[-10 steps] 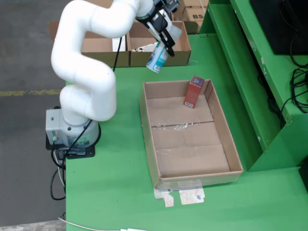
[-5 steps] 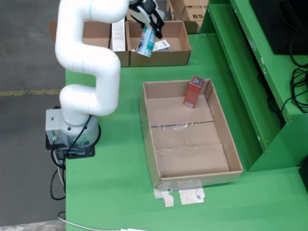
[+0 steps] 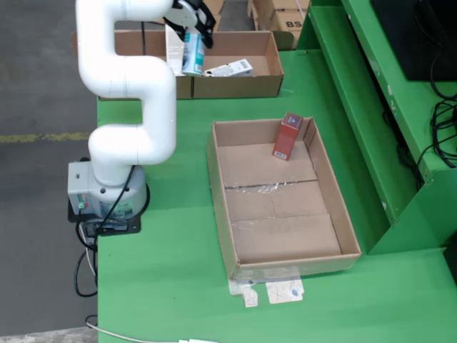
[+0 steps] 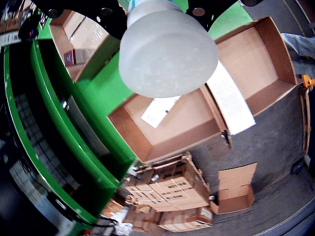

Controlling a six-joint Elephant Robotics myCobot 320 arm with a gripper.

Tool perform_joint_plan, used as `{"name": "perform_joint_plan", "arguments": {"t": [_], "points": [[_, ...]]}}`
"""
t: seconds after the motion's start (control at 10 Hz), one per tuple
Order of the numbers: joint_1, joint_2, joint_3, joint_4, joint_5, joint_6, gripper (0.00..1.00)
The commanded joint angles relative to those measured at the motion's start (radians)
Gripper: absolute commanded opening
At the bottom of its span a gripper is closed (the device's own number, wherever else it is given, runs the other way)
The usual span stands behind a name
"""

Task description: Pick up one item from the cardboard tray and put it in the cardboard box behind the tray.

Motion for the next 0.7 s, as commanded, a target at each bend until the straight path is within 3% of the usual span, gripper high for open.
{"name": "perform_joint_plan", "arguments": {"t": [0.0,0.3,0.4,0.6], "points": [[0.28,0.024,-0.039,0.041,-0.01,0.006,0.0],[0.34,0.022,-0.034,0.02,-0.014,0.014,0.0],[0.382,-0.031,0.097,-0.071,-0.027,0.029,0.0],[0.43,-0.046,0.156,-0.119,-0.03,0.029,0.0]]}}
